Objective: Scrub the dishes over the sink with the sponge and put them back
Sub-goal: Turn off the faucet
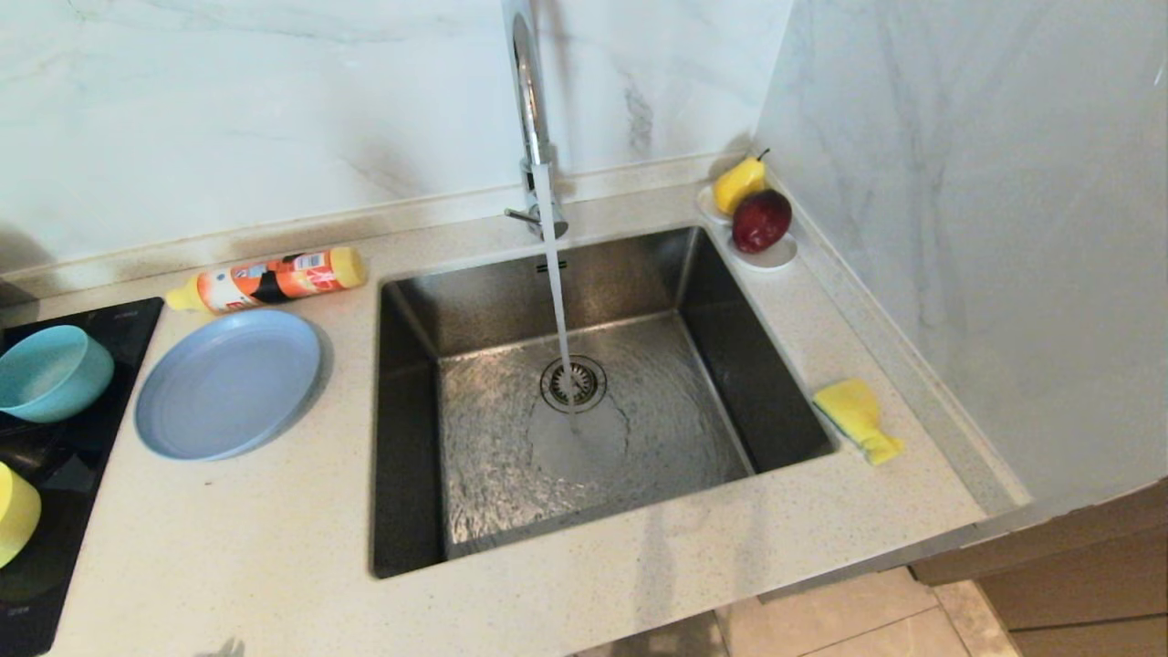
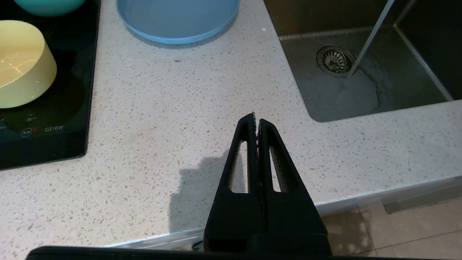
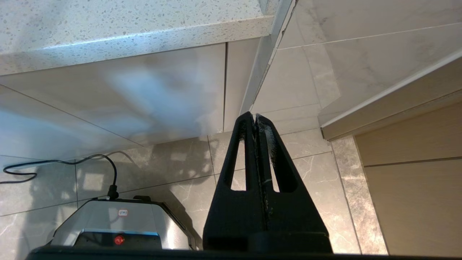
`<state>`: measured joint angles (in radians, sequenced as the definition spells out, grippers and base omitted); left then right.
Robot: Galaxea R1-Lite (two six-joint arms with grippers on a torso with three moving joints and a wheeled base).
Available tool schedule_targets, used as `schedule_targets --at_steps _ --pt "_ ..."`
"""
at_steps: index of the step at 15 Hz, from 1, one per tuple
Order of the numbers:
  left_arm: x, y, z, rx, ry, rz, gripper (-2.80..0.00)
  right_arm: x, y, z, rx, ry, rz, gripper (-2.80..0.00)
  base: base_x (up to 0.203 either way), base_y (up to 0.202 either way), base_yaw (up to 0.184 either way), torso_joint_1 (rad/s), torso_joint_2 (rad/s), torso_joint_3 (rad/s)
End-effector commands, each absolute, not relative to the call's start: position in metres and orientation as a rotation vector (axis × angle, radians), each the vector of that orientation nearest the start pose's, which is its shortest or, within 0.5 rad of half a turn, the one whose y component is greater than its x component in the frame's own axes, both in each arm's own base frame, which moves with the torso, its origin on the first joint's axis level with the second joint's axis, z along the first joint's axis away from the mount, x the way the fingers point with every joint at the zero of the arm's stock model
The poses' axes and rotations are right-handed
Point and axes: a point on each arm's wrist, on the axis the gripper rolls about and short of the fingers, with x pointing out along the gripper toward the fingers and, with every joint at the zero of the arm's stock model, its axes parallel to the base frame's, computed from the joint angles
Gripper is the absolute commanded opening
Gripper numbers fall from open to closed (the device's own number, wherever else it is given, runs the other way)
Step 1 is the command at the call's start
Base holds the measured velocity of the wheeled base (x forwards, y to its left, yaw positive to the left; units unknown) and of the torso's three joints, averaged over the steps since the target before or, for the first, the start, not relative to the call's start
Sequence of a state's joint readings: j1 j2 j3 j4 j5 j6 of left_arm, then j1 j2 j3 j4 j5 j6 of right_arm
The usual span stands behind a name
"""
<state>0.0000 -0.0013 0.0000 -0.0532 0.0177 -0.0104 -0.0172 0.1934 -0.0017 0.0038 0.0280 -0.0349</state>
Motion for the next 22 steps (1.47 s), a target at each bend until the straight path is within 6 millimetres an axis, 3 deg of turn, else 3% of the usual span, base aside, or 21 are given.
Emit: schedule_targets --at_steps 1,22 --pt "-0.0212 0.0004 0.0746 -0.011 -0.031 0.018 -2.8 -0.0076 0.0008 0.0786 -0.031 0.199 0.015 -2.8 0.0 0.0 0.0 0.0 0.0 0.0" --pt "-0.0212 0.0004 0.0746 -0.011 -0.031 0.019 -2.8 -0.003 0.0005 0.0787 -0.007 0.257 -0.009 -2.8 0.0 0.0 0.0 0.0 0.0 0.0"
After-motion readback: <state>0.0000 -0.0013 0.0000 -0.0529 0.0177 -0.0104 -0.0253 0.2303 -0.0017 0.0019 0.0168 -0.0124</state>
